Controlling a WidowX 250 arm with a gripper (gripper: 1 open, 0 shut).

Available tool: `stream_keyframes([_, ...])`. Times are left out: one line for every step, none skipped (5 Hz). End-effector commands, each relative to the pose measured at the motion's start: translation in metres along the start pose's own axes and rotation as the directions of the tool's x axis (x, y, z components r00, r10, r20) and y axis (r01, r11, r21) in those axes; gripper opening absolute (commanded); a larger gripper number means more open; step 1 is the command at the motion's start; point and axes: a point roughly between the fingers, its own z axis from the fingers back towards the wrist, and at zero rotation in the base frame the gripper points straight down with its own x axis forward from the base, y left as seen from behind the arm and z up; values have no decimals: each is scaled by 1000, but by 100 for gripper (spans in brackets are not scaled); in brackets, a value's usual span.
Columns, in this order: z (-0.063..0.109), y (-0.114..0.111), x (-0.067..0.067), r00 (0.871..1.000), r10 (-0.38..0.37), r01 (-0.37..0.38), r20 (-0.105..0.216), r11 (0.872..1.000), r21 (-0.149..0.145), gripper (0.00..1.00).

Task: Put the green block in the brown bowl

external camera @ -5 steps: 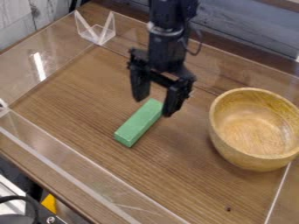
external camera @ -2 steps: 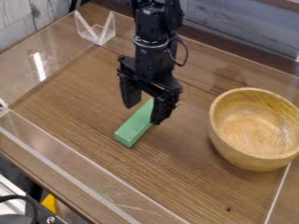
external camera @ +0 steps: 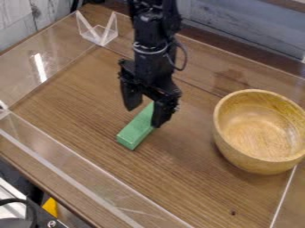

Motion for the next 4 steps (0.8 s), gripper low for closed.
stream_keyframes([-11,14,6,999,5,-5,38,1000,11,100])
stream_keyframes([-6,11,2,998,31,-31,46,999,9,100])
stream_keyframes([2,6,-2,997,59,-59,49,998,3,100])
stream_keyframes([9,4,-2,994,90,-90,54,996,0,100])
